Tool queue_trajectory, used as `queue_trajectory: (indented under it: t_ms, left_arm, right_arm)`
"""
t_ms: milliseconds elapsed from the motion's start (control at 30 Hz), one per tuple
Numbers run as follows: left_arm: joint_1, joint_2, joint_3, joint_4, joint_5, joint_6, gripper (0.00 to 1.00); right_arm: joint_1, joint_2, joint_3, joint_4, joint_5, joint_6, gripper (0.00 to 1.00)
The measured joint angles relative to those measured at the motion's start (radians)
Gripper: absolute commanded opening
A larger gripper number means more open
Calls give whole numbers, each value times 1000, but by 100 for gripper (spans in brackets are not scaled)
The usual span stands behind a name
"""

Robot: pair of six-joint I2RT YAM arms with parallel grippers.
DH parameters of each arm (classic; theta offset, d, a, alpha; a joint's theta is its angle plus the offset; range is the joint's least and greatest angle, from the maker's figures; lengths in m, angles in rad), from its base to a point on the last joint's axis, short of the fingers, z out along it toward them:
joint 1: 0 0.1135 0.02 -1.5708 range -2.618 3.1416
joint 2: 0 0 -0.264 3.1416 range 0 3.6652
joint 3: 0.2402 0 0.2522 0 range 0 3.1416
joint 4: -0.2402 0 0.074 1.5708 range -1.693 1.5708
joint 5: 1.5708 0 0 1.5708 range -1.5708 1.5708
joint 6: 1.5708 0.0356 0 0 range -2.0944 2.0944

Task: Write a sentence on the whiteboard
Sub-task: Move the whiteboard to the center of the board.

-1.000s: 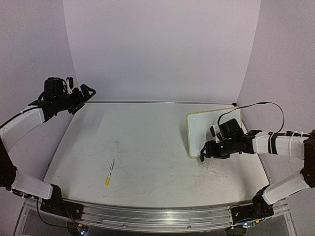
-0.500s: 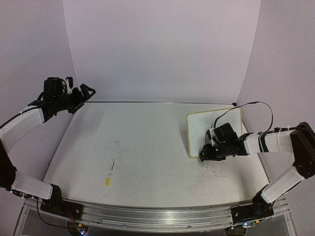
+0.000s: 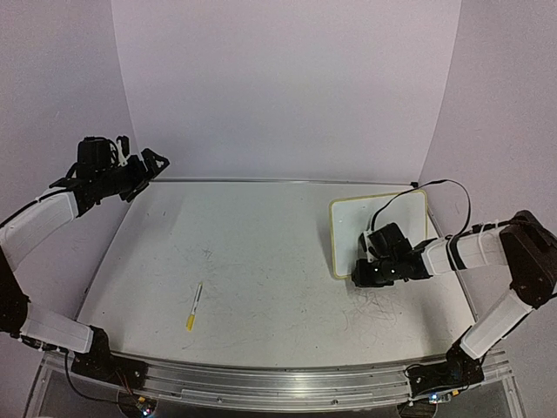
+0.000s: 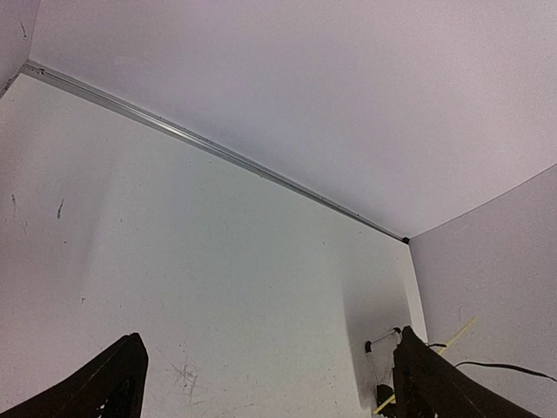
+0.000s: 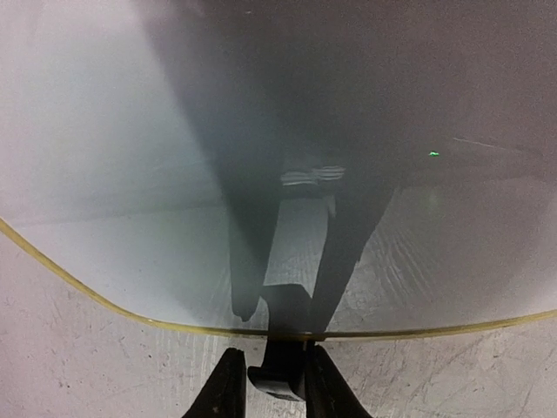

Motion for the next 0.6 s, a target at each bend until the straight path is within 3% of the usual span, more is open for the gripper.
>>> queue_trajectory:
  t_ms: [300,600]
  left_arm:
    - [0,0,0,0,0,0,99]
    - [0,0,0,0,0,0,99]
  right_arm:
    - [50,8,0,15,92,0,3]
    - [155,11,0,23,168,-1,0]
